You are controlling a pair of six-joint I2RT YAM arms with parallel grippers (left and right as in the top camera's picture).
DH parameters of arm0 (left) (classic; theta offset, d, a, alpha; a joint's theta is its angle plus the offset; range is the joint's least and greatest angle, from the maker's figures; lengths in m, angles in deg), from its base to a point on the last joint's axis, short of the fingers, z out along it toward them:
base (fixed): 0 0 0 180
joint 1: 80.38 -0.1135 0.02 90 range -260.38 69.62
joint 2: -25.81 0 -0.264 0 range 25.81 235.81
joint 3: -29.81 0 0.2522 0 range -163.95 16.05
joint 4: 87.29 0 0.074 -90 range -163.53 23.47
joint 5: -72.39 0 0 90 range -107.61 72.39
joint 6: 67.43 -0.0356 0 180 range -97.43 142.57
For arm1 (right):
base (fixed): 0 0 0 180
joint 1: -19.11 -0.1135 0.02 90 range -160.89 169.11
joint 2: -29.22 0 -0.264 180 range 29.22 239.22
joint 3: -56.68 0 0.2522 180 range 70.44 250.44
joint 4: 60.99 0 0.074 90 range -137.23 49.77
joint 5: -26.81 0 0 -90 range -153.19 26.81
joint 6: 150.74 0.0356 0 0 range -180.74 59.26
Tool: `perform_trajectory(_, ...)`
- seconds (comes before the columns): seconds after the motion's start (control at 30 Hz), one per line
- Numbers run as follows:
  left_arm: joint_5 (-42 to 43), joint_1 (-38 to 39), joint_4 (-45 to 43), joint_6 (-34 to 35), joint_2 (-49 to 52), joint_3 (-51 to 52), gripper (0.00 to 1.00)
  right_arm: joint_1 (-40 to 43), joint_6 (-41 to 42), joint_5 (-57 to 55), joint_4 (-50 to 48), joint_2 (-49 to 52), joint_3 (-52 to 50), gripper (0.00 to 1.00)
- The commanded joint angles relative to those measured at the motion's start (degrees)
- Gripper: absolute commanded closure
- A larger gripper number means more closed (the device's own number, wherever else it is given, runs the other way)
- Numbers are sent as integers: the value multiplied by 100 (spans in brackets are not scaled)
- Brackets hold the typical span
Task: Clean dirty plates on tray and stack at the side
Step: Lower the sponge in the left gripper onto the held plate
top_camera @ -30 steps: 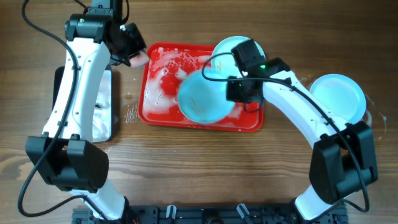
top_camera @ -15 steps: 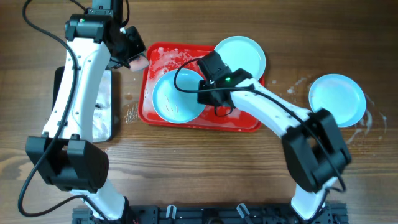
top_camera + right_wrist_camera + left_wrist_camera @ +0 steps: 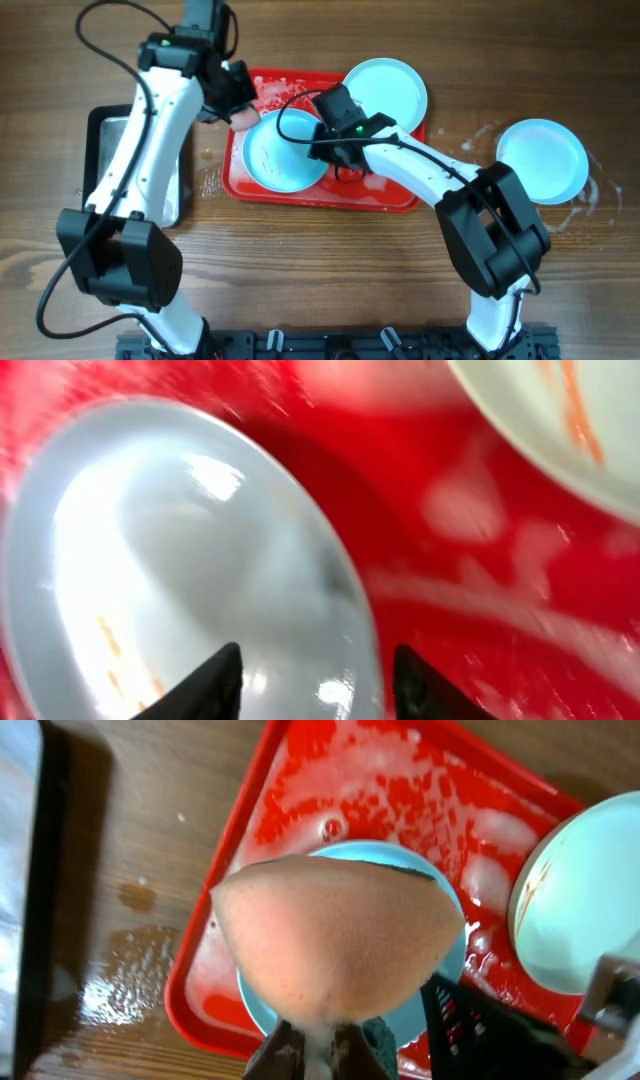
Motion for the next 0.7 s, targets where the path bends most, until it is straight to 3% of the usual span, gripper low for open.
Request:
perform_trajectory(0.0, -120, -37, 15, 387, -35, 94, 96, 151, -848, -96, -367, 37, 107, 53)
perform_trajectory(0.07, -118, -101, 68, 767, -35, 94, 96, 286, -1329, -382, -435, 42, 107, 56)
perform_trajectory(0.4, -122, -50, 122, 896, -31, 199, 96, 323, -2938, -103, -892, 369, 107, 63)
perform_trajectory(0.67, -120, -50, 81, 953, -31, 260, 96, 275, -3268, 74, -1058, 525, 107, 70)
